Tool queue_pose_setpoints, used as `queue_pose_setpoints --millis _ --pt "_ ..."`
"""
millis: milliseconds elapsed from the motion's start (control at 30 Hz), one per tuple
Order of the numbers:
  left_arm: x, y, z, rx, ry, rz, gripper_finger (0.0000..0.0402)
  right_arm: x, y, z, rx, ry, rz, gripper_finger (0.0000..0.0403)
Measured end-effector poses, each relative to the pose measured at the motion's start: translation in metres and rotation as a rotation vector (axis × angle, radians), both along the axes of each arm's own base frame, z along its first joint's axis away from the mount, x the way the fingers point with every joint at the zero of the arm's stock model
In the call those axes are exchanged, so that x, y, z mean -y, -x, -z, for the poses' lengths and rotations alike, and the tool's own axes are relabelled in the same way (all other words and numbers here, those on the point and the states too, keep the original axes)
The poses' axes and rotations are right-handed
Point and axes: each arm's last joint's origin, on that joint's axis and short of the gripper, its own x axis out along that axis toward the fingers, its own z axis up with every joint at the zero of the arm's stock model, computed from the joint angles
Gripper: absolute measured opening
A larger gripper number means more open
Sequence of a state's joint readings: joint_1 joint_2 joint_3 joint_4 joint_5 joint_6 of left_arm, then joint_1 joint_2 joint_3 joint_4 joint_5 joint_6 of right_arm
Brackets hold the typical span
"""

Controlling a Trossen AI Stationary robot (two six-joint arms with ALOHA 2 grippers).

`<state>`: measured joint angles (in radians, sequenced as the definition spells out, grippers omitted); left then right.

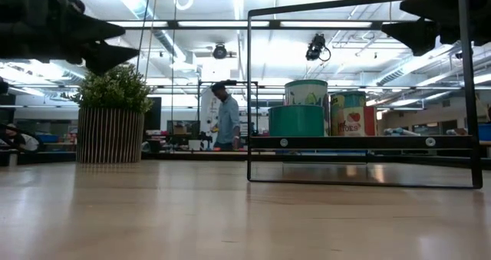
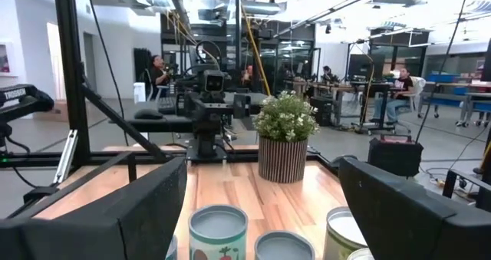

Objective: Pick and place cans onto a shelf
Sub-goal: Return to Home Position

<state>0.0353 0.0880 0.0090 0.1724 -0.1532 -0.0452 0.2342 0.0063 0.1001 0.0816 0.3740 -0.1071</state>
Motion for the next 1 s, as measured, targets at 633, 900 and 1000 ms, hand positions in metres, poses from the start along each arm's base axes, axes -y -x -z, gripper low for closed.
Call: queue_pose_setpoints --millis 633,900,1000 --pt "0.0028 0.0056 -0.0049 0.077 0.06 0.1 0.0378 0.0 0.0 0.0001 -0.001 0.006 0.0 0.0348" --pt "0.0028 0.0055 -0.0048 0.077 0.06 0.1 0.0378 -0.0001 -0.0003 0.0015 -0.025 0.074 0.01 0.0348" --pt "0.0028 0.0055 -0.0048 0.077 0.06 0.1 0.0378 -0.0001 -0.0001 0.0006 -0.015 0.071 0.01 0.0348"
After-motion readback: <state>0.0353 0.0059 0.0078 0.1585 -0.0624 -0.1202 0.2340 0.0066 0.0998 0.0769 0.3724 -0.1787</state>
